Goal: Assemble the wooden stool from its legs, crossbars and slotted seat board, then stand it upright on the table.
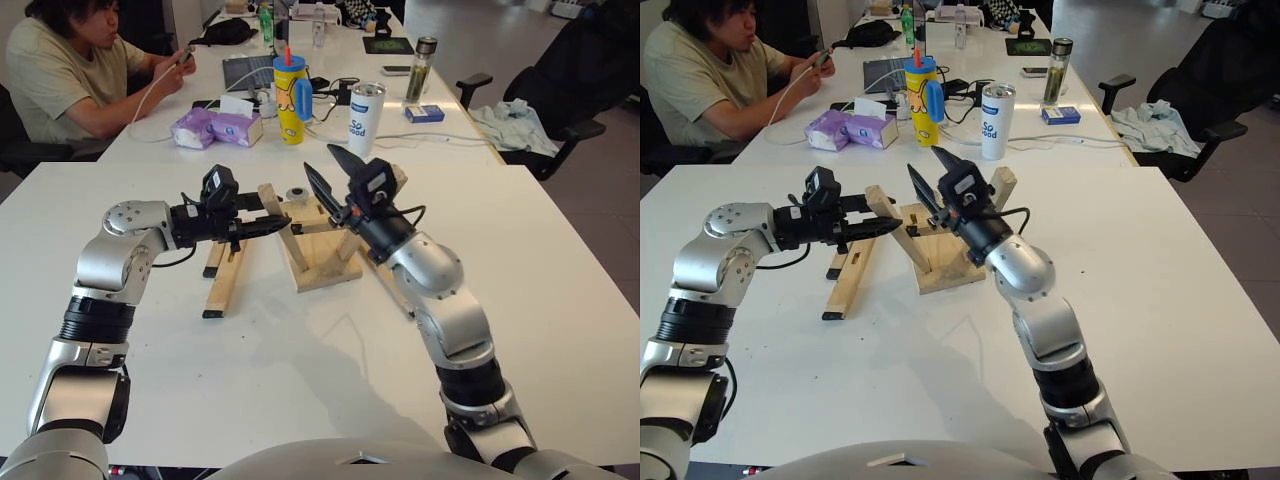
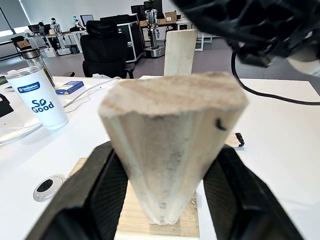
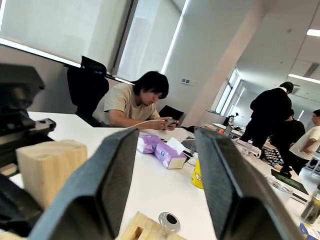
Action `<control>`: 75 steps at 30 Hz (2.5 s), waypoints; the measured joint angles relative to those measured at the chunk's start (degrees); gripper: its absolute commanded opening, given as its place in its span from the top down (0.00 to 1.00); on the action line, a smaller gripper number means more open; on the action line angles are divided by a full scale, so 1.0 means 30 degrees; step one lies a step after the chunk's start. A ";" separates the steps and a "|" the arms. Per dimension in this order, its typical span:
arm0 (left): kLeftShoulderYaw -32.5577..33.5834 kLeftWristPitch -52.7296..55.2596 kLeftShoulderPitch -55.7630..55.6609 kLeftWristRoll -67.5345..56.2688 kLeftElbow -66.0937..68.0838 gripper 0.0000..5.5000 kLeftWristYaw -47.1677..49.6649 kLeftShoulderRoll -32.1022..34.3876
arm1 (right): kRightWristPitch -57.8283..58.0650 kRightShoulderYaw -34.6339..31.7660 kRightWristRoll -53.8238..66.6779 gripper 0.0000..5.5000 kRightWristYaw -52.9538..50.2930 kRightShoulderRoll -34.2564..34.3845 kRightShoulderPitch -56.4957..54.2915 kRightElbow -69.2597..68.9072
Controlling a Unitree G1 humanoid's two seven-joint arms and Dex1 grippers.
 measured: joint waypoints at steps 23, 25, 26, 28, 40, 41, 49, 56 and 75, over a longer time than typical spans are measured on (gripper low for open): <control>0.0031 -0.0411 -0.0313 0.0124 0.0586 0.62 -0.0440 -0.0168 | -0.4056 -0.0181 0.1279 0.62 0.3017 -0.2387 0.6492 0.1216; 0.0084 -0.0405 -0.0314 0.0109 0.0578 0.62 -0.0501 -0.0130 | -0.4048 -0.0174 0.1873 0.62 0.3506 -0.2232 0.6958 0.2520; 0.0080 -0.0404 -0.0351 0.0119 0.0597 0.62 -0.0536 -0.0124 | -0.3619 -0.0200 0.2180 0.62 0.3468 -0.1757 0.6942 0.3201; 0.0064 -0.0404 -0.0411 0.0137 0.0632 0.62 -0.0591 -0.0128 | -0.2674 -0.0229 0.2542 0.62 0.3235 -0.0712 0.6585 0.4436; 0.0009 -0.0347 -0.0468 0.0184 0.0608 0.56 -0.0671 -0.0162 | 0.2006 -0.1341 0.3308 0.63 0.2151 0.0786 0.4828 0.6502; 0.0014 -0.0288 -0.0459 0.0182 0.0583 0.54 -0.0661 -0.0162 | 0.2204 -0.1251 0.3111 0.63 0.2153 0.0679 0.4825 0.6342; -0.0355 0.1500 0.1165 0.0880 0.0871 0.36 -0.0393 -0.0448 | 0.3154 -0.0565 0.2727 0.63 0.2276 0.0287 0.4286 0.5990; 0.3305 0.4087 0.3417 -0.1756 -0.2615 0.36 -0.0390 0.1576 | 0.3308 -0.0458 0.2765 0.63 0.2354 0.0278 0.4031 0.6121; -0.0100 0.5721 -0.1210 -0.4599 -0.7637 0.36 1.4761 -0.3396 | 0.2770 -0.0227 0.2766 0.63 0.2175 0.0519 0.3806 0.6531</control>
